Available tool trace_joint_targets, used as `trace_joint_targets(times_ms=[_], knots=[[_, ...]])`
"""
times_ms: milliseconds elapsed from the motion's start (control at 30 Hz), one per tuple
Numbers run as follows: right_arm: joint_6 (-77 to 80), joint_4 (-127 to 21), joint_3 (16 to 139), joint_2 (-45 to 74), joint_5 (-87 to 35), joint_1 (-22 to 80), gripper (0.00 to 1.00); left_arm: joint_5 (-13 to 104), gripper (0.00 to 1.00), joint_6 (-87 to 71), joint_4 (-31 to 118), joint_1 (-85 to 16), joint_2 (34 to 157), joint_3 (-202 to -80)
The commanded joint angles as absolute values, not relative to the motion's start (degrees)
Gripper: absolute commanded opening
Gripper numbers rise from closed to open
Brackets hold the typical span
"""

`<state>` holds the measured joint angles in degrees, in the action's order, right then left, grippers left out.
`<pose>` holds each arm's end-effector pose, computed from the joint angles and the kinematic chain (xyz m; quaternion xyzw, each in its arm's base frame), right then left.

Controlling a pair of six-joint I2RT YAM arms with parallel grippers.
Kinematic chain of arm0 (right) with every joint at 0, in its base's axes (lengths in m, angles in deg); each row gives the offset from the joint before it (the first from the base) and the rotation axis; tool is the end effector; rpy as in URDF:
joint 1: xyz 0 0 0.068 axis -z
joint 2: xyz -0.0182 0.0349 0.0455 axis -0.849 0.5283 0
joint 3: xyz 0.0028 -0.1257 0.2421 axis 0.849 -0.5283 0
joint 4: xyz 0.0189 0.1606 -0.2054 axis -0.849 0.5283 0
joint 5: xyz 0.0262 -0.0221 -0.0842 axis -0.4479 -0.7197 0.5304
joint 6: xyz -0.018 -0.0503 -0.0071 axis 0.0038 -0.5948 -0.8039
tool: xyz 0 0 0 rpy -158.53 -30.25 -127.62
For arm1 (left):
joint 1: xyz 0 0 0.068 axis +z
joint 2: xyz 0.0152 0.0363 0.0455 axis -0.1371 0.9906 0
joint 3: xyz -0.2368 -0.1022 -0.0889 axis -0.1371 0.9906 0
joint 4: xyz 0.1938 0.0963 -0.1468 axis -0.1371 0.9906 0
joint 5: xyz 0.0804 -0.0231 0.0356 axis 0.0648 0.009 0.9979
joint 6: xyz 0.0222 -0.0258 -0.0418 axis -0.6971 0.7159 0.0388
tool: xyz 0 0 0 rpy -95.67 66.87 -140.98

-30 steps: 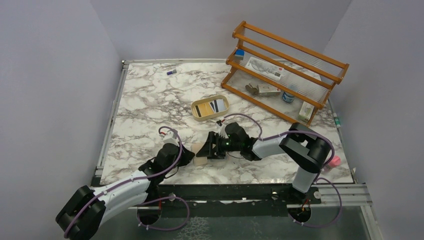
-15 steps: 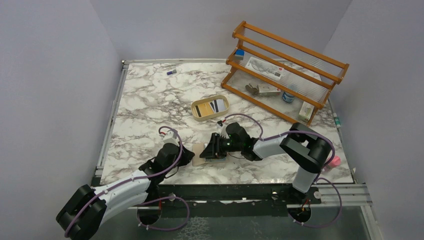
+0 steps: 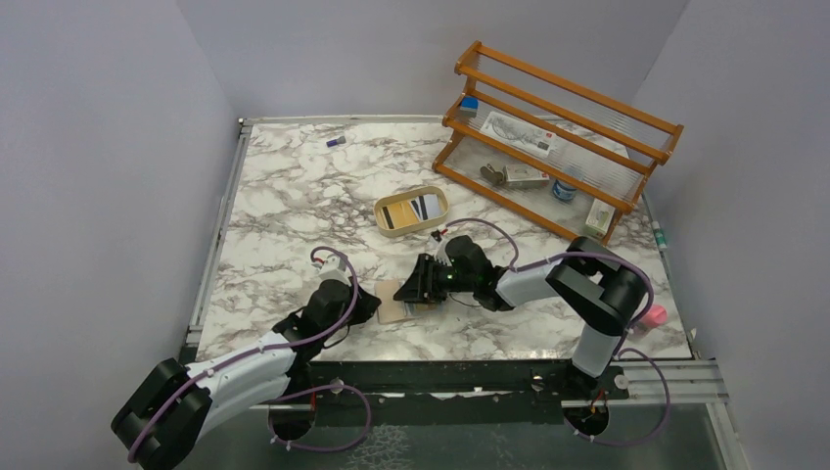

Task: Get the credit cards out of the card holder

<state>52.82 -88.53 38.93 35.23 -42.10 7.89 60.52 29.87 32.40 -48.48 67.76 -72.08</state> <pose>0.1973 0.2592 0.1235 -0.0445 0.8519 0.5015 0.1444 0.1184 -0.0957 0.1214 -0.0999 0.8671 -0.3073 0.3792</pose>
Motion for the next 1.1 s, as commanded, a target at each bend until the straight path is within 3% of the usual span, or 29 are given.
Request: trace_joint_targets(times_ms=[0,300,700,1067], knots=[[53.6,-92.8,40.1,37.5,-40.3,8.2,0.47,59.8,0.0,28.8,31.1,-48.4,68.5,-72.0],[53.8,-94.5,40.0,38.5,-40.6,8.2,0.46,60.0,0.0,28.8,31.3,-48.4,68.6,-71.9],[48.3,-84.4,37.6,31.8,-32.6,10.6,0.55,61.5,0.0,28.0,31.8,-48.4,69.4,-71.4],[51.2,-92.4,36.8,37.7,-36.9,10.0,0.55,61.1,0.0,29.1,27.1,-48.4,76.0,-70.4]])
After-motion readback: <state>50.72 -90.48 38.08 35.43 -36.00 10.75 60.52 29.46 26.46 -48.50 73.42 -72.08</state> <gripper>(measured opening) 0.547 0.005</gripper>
